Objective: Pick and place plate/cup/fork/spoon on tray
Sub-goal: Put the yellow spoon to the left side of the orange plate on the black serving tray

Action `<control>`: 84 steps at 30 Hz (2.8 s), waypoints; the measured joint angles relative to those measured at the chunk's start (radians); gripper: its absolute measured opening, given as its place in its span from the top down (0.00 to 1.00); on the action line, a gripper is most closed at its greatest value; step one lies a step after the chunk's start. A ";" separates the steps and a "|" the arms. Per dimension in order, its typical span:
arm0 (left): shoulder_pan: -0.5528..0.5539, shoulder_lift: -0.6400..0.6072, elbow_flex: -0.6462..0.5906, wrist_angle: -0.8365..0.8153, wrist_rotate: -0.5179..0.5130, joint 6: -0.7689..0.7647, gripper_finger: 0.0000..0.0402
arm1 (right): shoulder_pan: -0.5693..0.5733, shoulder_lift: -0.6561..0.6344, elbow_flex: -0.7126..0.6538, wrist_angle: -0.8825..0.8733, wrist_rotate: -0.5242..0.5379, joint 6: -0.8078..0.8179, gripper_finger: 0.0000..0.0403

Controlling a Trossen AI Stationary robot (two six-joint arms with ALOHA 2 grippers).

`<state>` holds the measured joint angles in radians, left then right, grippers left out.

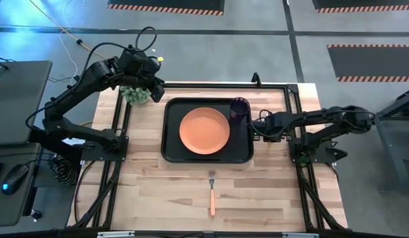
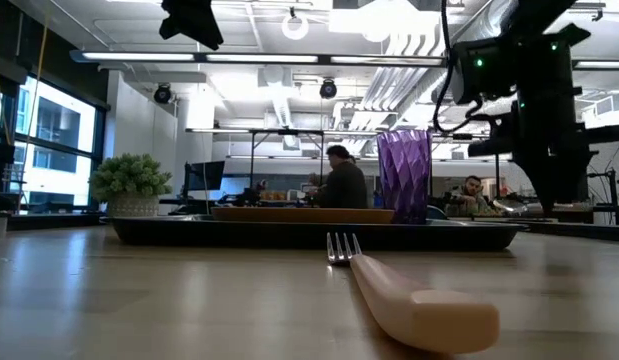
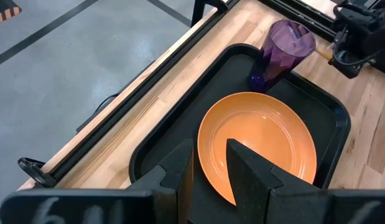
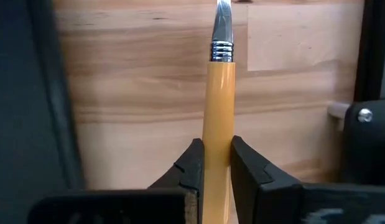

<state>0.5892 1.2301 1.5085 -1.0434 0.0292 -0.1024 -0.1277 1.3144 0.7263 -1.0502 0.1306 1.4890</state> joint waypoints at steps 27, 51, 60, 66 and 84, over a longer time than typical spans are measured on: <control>0.000 0.000 0.000 0.000 -0.008 0.027 0.78 | 0.156 -0.002 0.469 -0.488 0.124 0.213 0.93; 0.000 0.000 0.000 -0.012 -0.075 0.026 0.78 | 0.154 -0.002 0.730 -0.471 0.335 0.112 0.93; 0.000 0.000 0.000 -0.046 -0.134 0.027 0.75 | 0.155 -0.001 0.741 -0.306 0.359 0.033 0.93; 0.000 0.000 0.000 -0.059 -0.154 0.026 0.71 | 0.163 0.001 0.741 -0.155 0.339 -0.037 0.93; 0.000 0.000 0.000 -0.058 -0.157 0.026 0.71 | 0.308 0.099 0.741 0.112 0.280 -0.034 0.93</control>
<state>0.5894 1.2304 1.5085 -1.1019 -0.1279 -0.0760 0.1799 1.4131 1.4677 -0.9380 0.4103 1.4550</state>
